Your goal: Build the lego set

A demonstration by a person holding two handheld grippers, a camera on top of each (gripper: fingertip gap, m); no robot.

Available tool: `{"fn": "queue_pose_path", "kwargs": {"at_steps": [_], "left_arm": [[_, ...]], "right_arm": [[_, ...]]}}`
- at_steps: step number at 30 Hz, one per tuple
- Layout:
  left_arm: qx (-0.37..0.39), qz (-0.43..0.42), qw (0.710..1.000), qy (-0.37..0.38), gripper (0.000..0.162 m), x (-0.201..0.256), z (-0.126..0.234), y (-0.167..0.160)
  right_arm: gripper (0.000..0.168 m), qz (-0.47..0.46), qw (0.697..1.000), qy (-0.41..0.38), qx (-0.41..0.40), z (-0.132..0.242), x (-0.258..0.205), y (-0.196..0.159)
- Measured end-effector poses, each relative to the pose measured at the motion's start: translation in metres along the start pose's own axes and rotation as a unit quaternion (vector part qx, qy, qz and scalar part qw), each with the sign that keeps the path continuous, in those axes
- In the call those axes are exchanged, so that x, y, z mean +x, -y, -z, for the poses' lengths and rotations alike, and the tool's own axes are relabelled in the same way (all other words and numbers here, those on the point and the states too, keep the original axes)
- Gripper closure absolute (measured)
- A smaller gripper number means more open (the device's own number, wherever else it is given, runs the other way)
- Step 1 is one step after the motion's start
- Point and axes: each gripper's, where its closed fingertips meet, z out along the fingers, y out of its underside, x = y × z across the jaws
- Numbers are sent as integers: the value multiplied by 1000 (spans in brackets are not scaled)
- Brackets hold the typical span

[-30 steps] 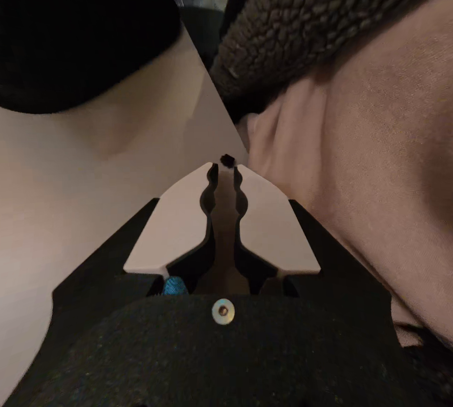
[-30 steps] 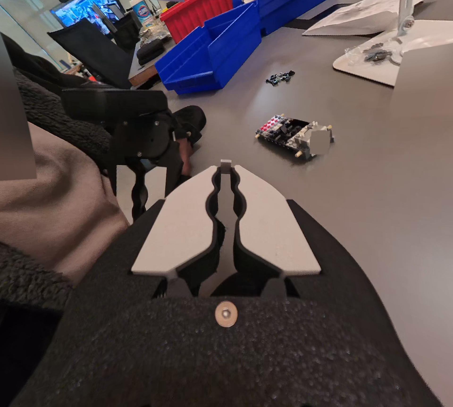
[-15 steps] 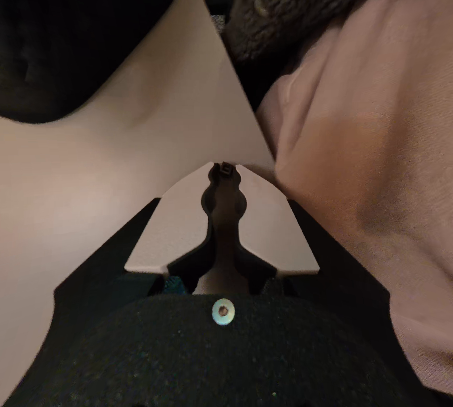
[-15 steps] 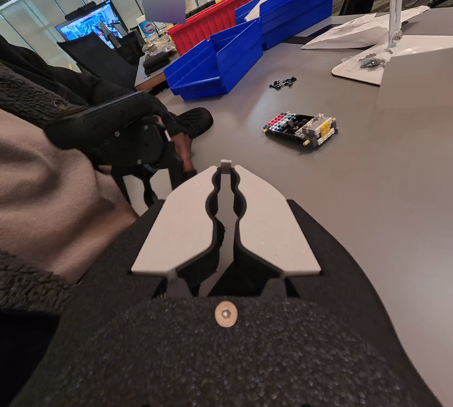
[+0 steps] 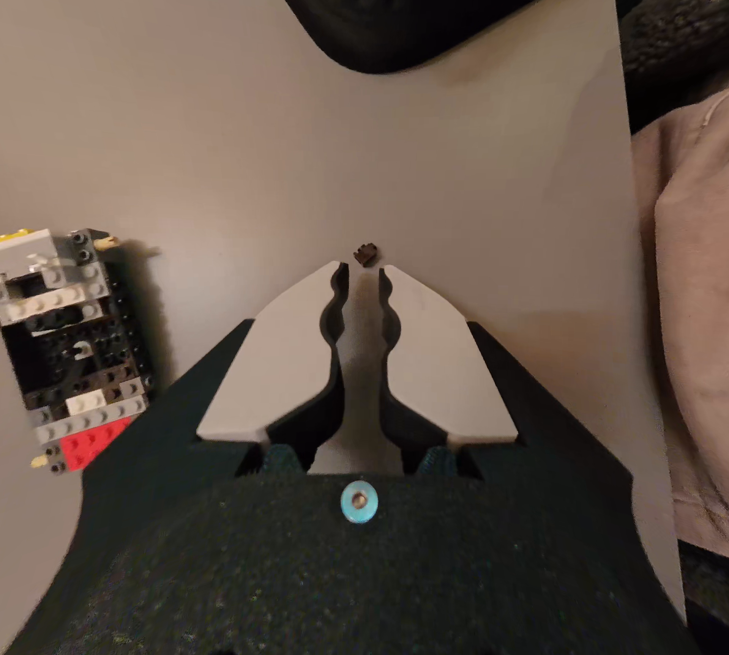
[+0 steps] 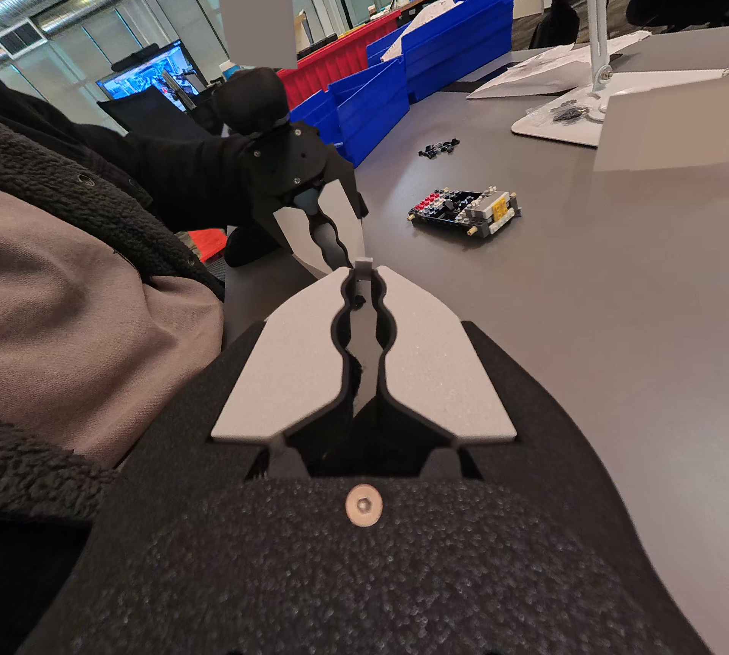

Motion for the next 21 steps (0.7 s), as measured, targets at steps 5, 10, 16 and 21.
{"fn": "queue_pose_path", "kwargs": {"at_steps": [5,10,16,21], "left_arm": [[4,-79,997,25,152,4,-2,4],[-37,-152,987,28,153,3,-8,3],[-62,-182,981,8,157,2,-14,2],[-73,-181,981,0,156,-4,-16,3]], "right_arm": [[161,-1,1000,6,2,-1,1,-1],[161,1,1000,9,4,-1,1,-1],[161,-4,1000,12,14,1,2,2],[161,-8,1000,17,19,2,3,3]]}}
